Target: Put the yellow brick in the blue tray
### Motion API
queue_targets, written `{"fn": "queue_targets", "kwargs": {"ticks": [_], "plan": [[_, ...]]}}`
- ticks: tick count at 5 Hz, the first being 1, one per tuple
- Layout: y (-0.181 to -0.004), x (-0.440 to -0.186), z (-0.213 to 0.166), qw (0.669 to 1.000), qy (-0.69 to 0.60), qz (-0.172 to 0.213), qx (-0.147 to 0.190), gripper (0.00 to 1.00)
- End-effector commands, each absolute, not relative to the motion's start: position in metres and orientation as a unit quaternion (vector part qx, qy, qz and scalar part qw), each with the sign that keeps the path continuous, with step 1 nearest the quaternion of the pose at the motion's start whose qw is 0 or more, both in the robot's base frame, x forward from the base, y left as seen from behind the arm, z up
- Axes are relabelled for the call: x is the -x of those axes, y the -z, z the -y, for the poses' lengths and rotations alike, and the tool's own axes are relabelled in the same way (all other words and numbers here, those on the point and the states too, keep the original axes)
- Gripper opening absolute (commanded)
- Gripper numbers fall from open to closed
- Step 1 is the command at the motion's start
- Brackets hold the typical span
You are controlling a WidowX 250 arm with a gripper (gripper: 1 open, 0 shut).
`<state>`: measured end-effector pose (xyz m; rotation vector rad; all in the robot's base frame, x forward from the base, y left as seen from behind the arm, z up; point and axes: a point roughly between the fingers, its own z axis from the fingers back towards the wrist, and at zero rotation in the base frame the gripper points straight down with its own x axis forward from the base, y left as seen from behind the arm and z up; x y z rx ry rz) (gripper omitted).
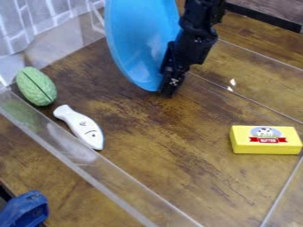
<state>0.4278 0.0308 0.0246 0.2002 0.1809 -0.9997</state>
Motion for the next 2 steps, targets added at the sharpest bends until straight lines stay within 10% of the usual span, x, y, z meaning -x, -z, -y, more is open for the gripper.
{"fn": "queue_targets", "kwargs": {"ticks": [1, 2], "plan": [[-0.0257, -0.4230, -0.0473, 0.876, 0.467, -0.087, -0.090, 0.00], [-0.0264, -0.4181, -0.0510, 0.876, 0.466, -0.091, -0.088, 0.00]]}}
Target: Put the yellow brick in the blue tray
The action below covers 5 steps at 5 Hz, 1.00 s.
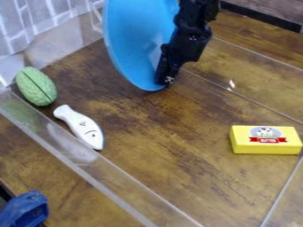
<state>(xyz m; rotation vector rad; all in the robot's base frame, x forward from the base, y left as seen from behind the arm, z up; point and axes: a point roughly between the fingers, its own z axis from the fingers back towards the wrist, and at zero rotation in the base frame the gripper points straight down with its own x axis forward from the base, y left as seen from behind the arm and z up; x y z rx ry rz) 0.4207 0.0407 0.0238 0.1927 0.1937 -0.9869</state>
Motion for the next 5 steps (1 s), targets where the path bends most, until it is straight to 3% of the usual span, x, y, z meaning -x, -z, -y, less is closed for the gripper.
{"fn": "queue_targets", "kwargs": {"ticks": [1, 3, 5], "plan": [[-0.031, -0.417, -0.052, 0.874, 0.468, -0.095, -0.087, 0.00], [-0.038, -0.415, -0.054, 0.872, 0.470, -0.101, -0.087, 0.00], [-0.025, -0.411, -0.079, 0.900, 0.413, -0.112, -0.079, 0.00]]}}
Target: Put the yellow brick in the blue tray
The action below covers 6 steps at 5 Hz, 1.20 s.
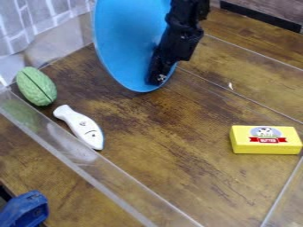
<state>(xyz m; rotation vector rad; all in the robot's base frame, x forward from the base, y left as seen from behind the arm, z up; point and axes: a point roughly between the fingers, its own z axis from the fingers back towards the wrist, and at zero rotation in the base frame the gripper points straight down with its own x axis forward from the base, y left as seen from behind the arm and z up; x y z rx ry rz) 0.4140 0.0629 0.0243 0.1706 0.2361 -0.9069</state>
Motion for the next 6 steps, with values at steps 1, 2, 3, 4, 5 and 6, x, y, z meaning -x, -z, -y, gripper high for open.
{"fn": "queue_targets", "kwargs": {"ticks": [1, 2, 3, 4, 5, 6], "plan": [[-0.019, -0.413, -0.072, 0.902, 0.408, -0.115, -0.078, 0.00], [-0.015, -0.416, -0.065, 0.905, 0.402, -0.119, -0.077, 0.00], [-0.020, -0.411, -0.066, 0.898, 0.416, -0.122, -0.078, 0.00], [-0.023, -0.406, -0.069, 0.891, 0.430, -0.125, -0.080, 0.00], [-0.027, -0.401, -0.072, 0.883, 0.444, -0.128, -0.081, 0.00], [-0.022, -0.397, -0.069, 0.886, 0.438, -0.131, -0.080, 0.00]]}}
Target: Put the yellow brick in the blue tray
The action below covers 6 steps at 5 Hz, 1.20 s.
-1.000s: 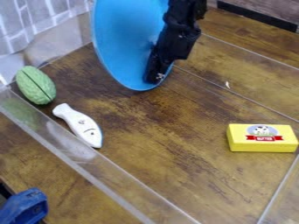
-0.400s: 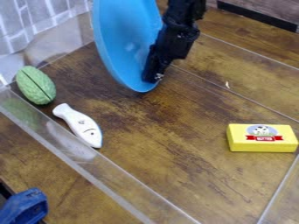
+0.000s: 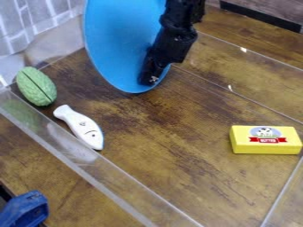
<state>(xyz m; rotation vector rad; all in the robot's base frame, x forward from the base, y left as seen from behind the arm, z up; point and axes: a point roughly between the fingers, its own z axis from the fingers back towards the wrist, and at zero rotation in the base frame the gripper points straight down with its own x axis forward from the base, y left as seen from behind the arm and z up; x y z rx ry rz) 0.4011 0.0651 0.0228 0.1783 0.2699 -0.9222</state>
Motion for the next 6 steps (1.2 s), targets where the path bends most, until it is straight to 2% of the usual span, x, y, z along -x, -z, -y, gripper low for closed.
{"fn": "queue_targets", "kwargs": {"ticks": [1, 3, 5, 6], "plan": [[-0.018, -0.394, -0.066, 0.888, 0.433, -0.133, -0.078, 0.00], [-0.016, -0.394, -0.076, 0.892, 0.425, -0.137, -0.074, 0.00], [-0.011, -0.383, -0.084, 0.924, 0.347, -0.147, -0.059, 0.00], [-0.010, -0.384, -0.078, 0.929, 0.335, -0.149, -0.050, 1.00]]}}
